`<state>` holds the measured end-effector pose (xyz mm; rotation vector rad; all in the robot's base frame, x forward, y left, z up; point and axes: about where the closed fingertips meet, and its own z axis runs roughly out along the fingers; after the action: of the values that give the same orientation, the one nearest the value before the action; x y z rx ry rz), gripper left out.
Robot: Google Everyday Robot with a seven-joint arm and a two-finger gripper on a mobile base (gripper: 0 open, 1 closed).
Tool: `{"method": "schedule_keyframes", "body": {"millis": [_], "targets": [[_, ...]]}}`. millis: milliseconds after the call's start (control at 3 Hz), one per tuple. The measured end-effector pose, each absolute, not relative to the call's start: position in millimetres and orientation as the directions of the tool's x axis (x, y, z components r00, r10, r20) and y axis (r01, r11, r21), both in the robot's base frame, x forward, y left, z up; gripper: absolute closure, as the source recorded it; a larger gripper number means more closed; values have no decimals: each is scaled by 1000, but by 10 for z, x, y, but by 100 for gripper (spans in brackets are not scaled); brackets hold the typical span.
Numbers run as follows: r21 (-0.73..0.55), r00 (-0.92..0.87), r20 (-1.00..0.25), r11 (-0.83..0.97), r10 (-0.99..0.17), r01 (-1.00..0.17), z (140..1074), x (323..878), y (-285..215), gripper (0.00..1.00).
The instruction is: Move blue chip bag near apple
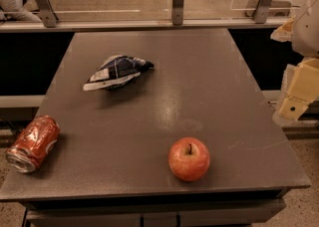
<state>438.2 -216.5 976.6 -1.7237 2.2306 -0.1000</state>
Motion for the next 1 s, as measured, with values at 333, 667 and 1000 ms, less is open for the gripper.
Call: {"method": "schedule_keyframes", "body": {"millis": [333,667,1000], "targets": [[-248,-221,-207,270,-953,-931,9767,4382,-2165,0],[-309,-141,-260,220,-955,-925,9842,4512,-1966,0],[-377,14,-346,125,-938,-918,9917,4936,-1472,0]]}}
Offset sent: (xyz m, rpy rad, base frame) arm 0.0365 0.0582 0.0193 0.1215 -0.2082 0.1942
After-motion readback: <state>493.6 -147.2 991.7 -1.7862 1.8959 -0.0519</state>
